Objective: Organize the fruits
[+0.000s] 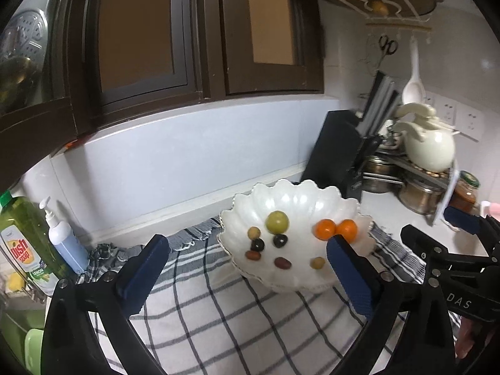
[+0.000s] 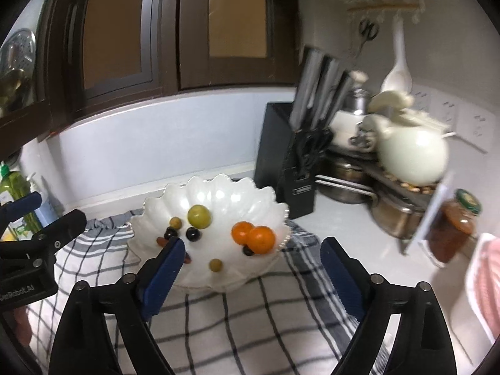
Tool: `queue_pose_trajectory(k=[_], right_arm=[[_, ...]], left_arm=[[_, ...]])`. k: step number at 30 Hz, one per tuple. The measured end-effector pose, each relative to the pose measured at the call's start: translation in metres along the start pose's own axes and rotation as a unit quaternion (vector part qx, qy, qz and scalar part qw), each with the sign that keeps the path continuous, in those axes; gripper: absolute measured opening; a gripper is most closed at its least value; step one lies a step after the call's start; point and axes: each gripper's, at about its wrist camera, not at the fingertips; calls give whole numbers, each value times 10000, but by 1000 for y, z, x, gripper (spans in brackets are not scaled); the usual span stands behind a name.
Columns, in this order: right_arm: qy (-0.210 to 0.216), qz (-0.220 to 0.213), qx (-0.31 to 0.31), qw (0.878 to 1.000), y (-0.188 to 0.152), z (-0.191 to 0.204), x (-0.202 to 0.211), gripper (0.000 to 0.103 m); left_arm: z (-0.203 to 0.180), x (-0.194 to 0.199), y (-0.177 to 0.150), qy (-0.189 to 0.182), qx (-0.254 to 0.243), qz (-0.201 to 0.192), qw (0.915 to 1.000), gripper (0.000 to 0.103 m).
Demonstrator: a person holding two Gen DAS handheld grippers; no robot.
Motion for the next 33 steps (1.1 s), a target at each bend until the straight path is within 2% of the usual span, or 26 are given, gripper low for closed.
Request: queue_pose_trajectory(k=[5, 11, 25, 33], right_arm=[[-411, -253, -29, 9988, -7, 2, 37, 90], [-498, -430, -26, 9978, -12, 6, 75, 90], [-278, -582, 134, 9978, -35, 5, 151, 90], [-118, -643, 78, 9978, -52, -8, 195, 90]], left_arm=[[3, 26, -9, -167, -18, -59, 9998, 103], [3, 55, -17, -291, 14, -147, 9995, 103], [-9, 138, -38, -148, 210, -434, 9987, 103], [-26, 188, -52, -62, 123, -619, 9980, 103]])
Point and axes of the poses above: each gripper's, at about its wrist camera, not at the fingertips, and x roughly against the way its jaws point, z to its left, y to its top, and after that the axes turned 3 degrees about -z, right-handed
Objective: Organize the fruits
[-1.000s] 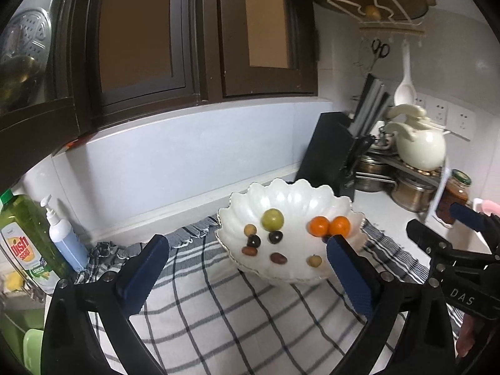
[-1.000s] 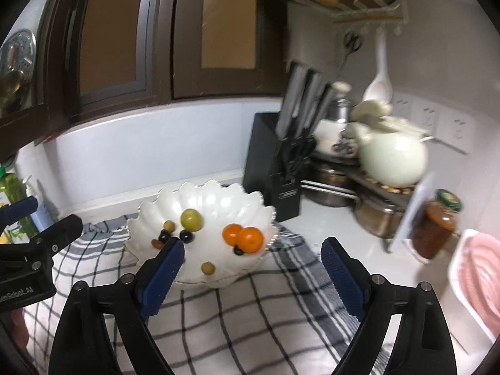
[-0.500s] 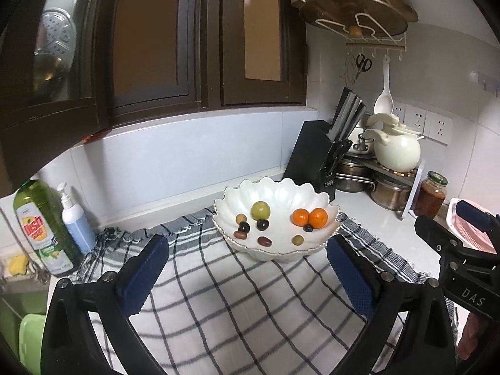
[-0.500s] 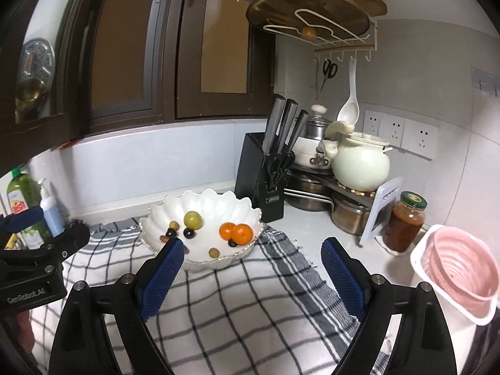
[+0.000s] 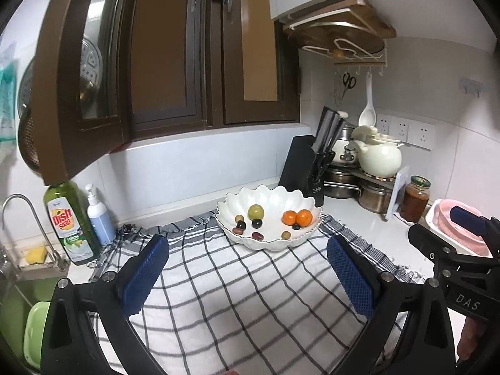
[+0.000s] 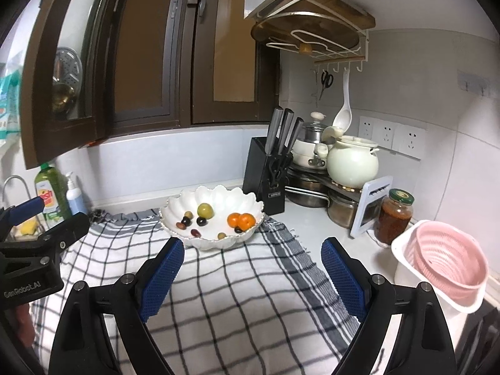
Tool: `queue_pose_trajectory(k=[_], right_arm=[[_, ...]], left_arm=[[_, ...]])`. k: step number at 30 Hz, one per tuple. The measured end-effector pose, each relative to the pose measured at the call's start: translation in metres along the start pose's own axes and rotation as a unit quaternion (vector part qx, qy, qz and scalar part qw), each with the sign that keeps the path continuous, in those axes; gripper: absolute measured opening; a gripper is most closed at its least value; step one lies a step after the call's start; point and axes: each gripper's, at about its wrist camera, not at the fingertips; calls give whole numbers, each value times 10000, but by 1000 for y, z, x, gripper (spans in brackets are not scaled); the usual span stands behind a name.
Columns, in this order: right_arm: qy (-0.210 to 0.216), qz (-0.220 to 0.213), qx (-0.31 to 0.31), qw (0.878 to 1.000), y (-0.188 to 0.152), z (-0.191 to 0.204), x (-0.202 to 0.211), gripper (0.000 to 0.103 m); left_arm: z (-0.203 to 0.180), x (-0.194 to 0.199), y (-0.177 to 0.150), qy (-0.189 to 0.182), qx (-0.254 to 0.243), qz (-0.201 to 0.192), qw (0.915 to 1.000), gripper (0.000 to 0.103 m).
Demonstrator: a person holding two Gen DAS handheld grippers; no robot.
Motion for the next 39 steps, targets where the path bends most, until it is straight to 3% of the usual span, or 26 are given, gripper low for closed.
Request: queue_pose_trajectory(k=[18, 39], right_arm=[[212, -117, 35, 9997, -23, -17, 74, 94], [231, -111, -2, 9997, -34, -30, 98, 94]], left_arm=[[-24, 74, -24, 42, -8, -64, 10000, 103], [-42, 99, -26, 18, -143, -160, 9998, 103]])
Point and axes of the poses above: each gripper's, at about its wrist camera, not at the fingertips, and x roughly against the way its jaws point, z to its left, y to its top, and after that the axes turned 3 degrees about -z, right-handed
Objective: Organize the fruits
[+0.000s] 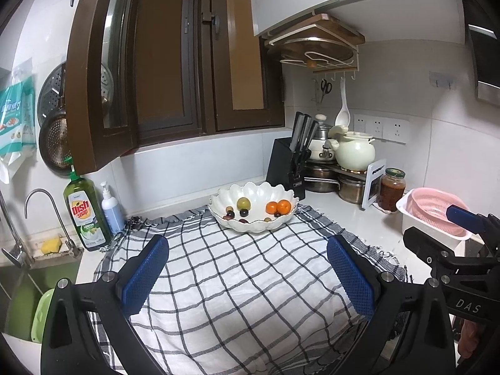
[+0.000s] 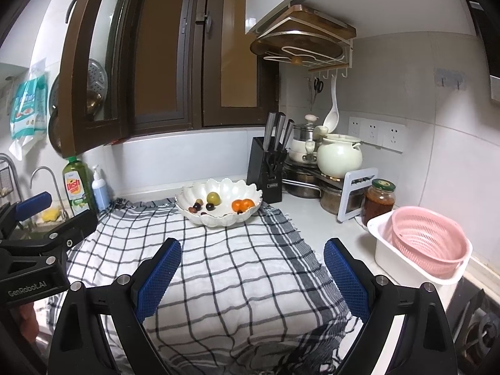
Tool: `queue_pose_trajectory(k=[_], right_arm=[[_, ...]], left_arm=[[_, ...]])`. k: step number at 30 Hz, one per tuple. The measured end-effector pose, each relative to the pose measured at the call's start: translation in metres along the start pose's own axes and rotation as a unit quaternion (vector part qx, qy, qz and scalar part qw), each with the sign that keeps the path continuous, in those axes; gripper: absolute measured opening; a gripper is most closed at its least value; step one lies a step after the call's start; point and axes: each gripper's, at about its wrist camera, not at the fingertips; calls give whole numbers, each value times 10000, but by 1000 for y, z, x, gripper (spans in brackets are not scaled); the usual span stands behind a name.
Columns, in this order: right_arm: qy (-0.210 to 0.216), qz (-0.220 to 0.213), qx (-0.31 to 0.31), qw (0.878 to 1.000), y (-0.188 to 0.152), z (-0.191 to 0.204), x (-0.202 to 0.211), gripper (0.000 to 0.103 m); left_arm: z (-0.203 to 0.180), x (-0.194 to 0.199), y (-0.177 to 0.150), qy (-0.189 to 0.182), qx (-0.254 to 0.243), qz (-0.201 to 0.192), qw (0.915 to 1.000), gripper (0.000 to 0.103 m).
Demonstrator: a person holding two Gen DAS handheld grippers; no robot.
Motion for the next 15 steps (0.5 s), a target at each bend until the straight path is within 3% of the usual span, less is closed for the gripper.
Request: queue_pose_trajectory(k=[15], right_arm=[[-71, -6, -60, 10000, -3, -3, 5, 94]], left_arm=[[-8, 1, 2, -70, -68, 17, 10000, 103]])
Point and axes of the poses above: each gripper's, at about its wrist camera, not at the fingertips, and x roughly against the way its jaws point, z to its left, y to its top, and after that the axes turned 3 degrees about -z, right-handed
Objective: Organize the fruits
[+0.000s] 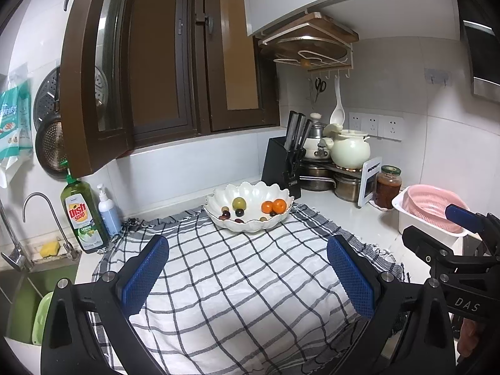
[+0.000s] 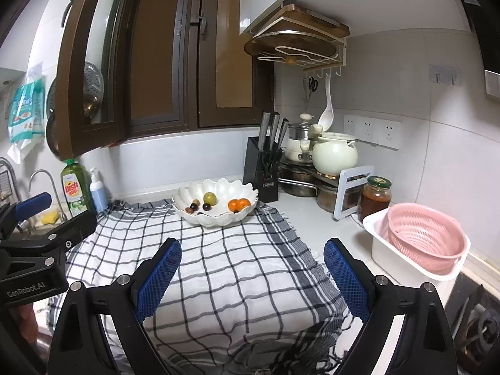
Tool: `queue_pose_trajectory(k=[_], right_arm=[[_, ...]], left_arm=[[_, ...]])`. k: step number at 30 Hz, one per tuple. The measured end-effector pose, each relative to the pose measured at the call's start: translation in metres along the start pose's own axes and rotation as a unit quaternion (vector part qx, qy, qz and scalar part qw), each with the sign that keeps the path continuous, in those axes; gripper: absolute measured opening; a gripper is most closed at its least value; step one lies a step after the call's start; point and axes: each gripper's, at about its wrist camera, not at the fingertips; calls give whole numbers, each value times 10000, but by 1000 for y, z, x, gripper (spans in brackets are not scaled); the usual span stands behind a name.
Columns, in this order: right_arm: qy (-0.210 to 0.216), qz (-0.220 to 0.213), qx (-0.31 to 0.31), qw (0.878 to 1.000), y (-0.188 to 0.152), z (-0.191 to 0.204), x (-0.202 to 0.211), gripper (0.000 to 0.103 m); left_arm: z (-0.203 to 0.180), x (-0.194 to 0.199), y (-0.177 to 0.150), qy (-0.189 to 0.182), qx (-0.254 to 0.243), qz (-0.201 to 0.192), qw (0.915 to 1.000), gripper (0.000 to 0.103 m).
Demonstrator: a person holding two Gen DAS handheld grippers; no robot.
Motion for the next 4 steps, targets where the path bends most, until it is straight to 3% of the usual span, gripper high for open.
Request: queue_pose_trajectory(k=[4], right_arm=[[-29, 20, 5, 10000, 1, 1, 0, 94]], left_arm=[[-1, 0, 0, 9, 6, -2, 10000, 103]])
Point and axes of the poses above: each gripper's, at about its wrist camera, not at the fingertips, and x roughly against the way its jaws point, z to its left, y to its top, and after that the axes turned 3 degrees about -z, right-handed
